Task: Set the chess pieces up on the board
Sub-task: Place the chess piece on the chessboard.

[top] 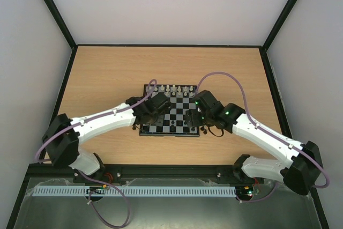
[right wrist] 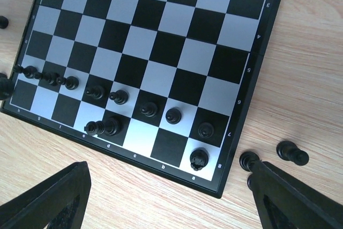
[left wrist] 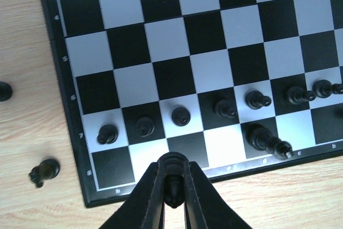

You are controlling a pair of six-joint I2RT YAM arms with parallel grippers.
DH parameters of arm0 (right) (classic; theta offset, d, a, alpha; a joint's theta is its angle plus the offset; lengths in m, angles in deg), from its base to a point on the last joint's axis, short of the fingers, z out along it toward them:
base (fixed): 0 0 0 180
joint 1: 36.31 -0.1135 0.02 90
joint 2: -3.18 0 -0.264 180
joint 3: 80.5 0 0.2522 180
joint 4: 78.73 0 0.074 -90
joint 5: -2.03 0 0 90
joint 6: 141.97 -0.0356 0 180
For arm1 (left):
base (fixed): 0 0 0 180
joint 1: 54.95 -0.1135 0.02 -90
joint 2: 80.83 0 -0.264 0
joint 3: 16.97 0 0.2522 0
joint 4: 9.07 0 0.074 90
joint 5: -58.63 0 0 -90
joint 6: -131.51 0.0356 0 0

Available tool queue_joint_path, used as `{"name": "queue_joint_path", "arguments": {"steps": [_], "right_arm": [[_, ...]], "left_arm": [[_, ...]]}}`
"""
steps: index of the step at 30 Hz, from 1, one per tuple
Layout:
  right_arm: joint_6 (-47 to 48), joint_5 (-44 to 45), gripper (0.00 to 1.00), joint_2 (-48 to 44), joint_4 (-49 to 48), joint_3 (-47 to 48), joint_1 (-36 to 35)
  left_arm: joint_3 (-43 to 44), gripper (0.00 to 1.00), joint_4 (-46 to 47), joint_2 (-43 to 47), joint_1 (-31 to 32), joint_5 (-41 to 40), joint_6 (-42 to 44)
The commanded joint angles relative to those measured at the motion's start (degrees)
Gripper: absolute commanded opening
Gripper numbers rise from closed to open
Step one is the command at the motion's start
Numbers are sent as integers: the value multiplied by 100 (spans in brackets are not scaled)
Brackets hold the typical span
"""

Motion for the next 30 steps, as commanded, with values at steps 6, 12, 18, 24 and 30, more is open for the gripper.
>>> {"name": "queue_joint_path", "arguments": {"steps": [6,12,18,24,30], "right_arm": [[-87,270,83,-295,262,40,29],[-78,251,83,-330,252,27,27],[-56,202,83,-323,235,15,33],[-60,206,83,-339,223,5,26],[-52,182,83,-321,215,0,26]], "left_arm": [[302,8,518,-766,321,156,-53],[262,8,649,-919,506,109,-197],[178,8,787,-992,548,119,-245],[88,8,809,-1030,567,100,-289],[-36,8,819,-1022,570,92,-335]]}}
